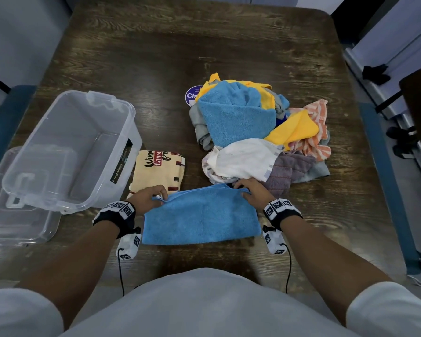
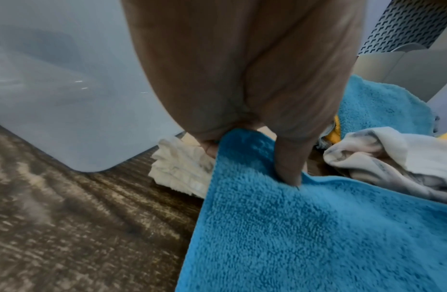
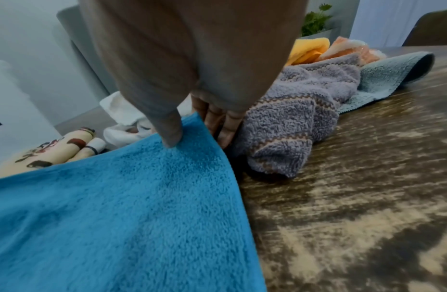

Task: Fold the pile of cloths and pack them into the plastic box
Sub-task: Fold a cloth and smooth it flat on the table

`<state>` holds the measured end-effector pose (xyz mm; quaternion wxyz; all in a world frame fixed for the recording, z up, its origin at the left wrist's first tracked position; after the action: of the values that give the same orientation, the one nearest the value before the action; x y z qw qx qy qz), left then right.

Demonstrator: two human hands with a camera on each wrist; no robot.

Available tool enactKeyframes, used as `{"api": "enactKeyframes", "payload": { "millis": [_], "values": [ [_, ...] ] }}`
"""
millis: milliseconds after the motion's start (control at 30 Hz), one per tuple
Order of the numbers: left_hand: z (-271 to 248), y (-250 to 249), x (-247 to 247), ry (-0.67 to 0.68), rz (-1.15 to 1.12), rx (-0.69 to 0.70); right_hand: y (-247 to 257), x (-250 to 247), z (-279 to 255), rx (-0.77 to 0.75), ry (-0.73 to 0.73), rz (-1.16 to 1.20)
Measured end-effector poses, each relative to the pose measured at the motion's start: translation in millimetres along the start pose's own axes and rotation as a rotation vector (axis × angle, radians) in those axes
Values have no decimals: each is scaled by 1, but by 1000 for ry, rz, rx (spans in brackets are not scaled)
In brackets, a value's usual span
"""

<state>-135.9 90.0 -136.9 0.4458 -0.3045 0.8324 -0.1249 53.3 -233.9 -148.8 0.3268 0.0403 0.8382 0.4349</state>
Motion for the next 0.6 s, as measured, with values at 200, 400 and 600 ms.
{"api": "enactKeyframes", "payload": {
  "millis": [200, 400, 600],
  "values": [
    [-8, 3, -5, -44, -110, -130, 2, 5, -2, 19, 21, 46],
    [-8, 3, -18, -290, -106, -246, -5, -10, 0, 119, -294, 98],
    [-3, 9, -16, -349, -157, -392, -15, 7, -2, 374, -313, 243]
  ]
}}
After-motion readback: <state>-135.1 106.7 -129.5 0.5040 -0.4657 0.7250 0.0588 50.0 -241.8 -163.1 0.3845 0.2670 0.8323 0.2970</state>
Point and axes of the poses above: each hand's wrist, its own z-axis towards the middle knuckle, its own x-axis out of the palm, y = z × x, the point moved 3 cm from there along z, towards the middle knuckle, and after that the axes turned 12 degrees about z, right-handed, at the moved point
